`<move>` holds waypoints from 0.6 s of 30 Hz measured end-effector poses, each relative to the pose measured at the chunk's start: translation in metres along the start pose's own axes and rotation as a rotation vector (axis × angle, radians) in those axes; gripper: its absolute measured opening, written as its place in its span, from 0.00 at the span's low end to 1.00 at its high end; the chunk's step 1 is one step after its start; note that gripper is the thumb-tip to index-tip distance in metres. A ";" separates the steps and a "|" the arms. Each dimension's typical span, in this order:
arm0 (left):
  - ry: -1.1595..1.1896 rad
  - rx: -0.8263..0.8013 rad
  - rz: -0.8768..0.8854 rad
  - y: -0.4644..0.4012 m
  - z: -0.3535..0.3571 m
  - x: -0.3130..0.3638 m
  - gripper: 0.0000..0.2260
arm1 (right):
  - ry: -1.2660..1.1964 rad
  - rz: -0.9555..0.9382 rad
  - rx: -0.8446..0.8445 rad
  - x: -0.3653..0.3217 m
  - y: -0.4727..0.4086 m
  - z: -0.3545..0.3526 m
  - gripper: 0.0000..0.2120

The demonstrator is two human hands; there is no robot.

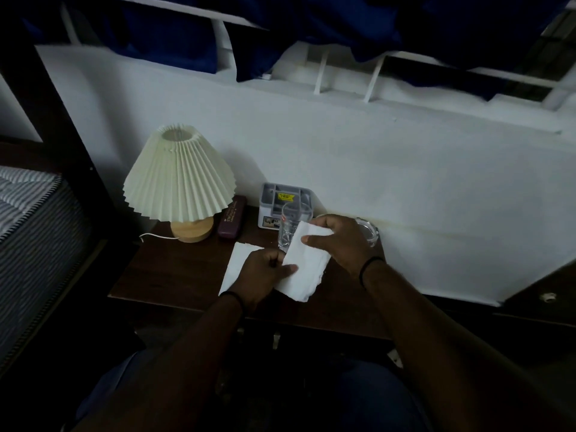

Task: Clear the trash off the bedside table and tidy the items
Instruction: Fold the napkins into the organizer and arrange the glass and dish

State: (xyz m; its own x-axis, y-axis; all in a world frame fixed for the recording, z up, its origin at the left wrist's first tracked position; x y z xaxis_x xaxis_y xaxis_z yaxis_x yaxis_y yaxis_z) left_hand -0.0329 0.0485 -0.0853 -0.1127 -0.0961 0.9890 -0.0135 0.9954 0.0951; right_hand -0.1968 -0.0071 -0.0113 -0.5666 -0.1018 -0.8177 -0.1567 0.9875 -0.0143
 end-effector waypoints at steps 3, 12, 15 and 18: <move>0.005 -0.017 0.040 -0.003 -0.003 0.005 0.11 | 0.139 0.061 -0.117 -0.008 -0.008 -0.001 0.13; 0.083 0.079 -0.132 -0.019 -0.022 -0.012 0.06 | 0.111 0.130 0.043 -0.035 -0.042 -0.029 0.11; 0.082 0.181 -0.136 -0.032 -0.034 -0.015 0.05 | 0.148 0.092 0.275 -0.050 -0.060 -0.055 0.05; 0.178 0.290 -0.129 -0.044 -0.043 -0.013 0.05 | 0.172 0.034 0.483 -0.060 -0.080 -0.071 0.03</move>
State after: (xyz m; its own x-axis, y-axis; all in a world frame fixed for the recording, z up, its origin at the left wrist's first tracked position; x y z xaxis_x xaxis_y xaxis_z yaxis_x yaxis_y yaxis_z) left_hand 0.0118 0.0060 -0.0980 0.0826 -0.1933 0.9777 -0.3005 0.9305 0.2094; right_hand -0.2082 -0.0888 0.0797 -0.6959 -0.0473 -0.7166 0.2326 0.9292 -0.2872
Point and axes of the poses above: each hand's wrist, its own y-axis away from the middle knuckle, its own z-axis out of the palm, x = y × z, the point moved 5 cm from there along -y, towards the middle knuckle, and after that the axes turned 2 degrees about x, right-handed, at the moved point
